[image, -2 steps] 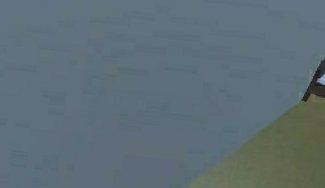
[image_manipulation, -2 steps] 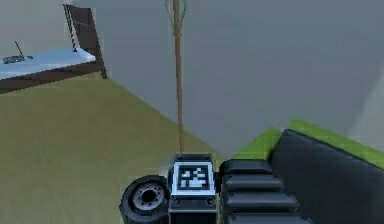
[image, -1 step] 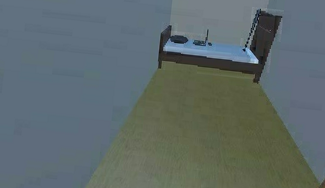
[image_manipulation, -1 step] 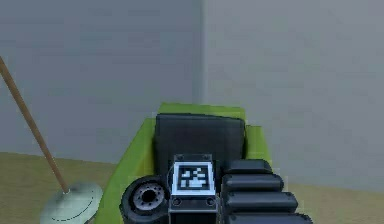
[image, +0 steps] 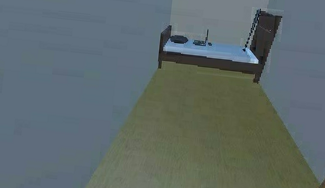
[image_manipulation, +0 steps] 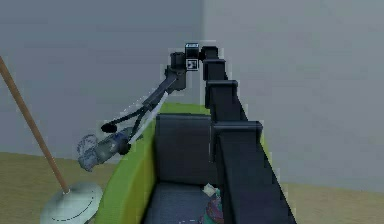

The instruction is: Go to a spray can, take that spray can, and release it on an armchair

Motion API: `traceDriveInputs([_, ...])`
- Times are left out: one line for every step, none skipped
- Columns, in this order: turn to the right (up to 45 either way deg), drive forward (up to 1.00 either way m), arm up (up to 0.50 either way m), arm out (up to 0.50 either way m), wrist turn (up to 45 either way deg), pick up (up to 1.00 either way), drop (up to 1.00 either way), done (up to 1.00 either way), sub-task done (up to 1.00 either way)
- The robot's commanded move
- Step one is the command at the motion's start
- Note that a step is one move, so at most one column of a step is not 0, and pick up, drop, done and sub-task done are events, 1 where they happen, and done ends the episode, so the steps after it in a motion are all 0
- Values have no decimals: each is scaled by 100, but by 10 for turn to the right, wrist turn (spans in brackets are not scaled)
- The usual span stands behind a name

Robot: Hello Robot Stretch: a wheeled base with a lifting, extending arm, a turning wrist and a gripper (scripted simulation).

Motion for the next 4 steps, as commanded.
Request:
traceDriveInputs([0, 0, 0, 0, 450, 0, 0, 0, 0])
traceDriveInputs([0, 0, 0, 0, 450, 0, 0, 0, 0])
traceDriveInputs([0, 0, 0, 0, 390, 0, 0, 0, 0])
traceDriveInputs([0, 0, -46, 0, 0, 0, 0, 0, 0])
